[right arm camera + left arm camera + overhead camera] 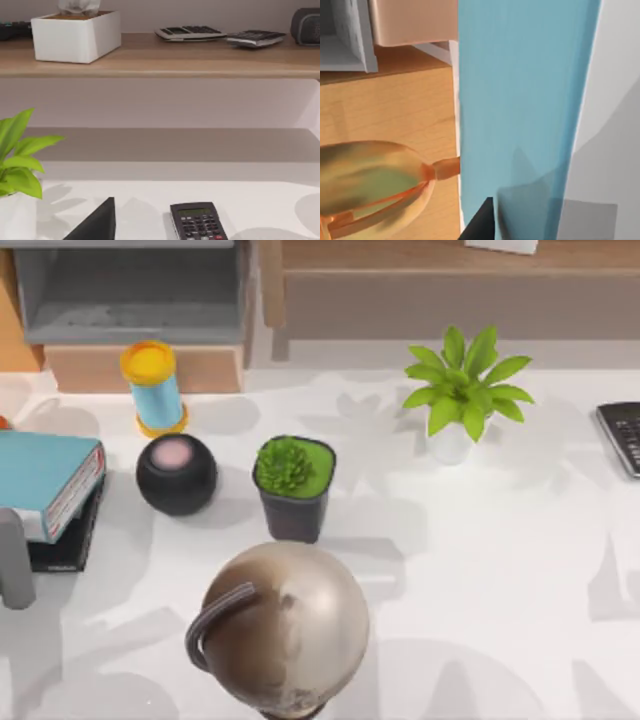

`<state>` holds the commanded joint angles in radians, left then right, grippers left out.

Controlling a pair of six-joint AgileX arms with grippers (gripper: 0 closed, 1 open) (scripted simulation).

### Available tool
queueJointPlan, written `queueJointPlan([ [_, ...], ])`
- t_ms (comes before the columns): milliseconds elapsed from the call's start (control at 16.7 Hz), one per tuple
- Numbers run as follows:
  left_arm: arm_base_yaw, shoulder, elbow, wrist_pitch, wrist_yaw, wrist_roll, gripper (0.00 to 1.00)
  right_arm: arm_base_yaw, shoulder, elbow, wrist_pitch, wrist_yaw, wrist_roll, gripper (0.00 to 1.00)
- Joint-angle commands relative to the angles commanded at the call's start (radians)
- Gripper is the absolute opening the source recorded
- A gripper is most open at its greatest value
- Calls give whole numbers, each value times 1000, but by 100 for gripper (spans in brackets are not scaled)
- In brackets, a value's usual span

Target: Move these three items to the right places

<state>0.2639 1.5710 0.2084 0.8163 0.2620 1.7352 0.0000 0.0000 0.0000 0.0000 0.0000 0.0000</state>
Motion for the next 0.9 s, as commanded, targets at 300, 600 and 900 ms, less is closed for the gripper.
queueJointPlan([
  [300,0,0,0,0,0,0,68,0,0,0,0,0,0,100],
  [600,0,0,0,0,0,0,100,0,0,0,0,0,0,100],
  [900,0,0,0,0,0,0,100,0,0,0,0,0,0,100],
])
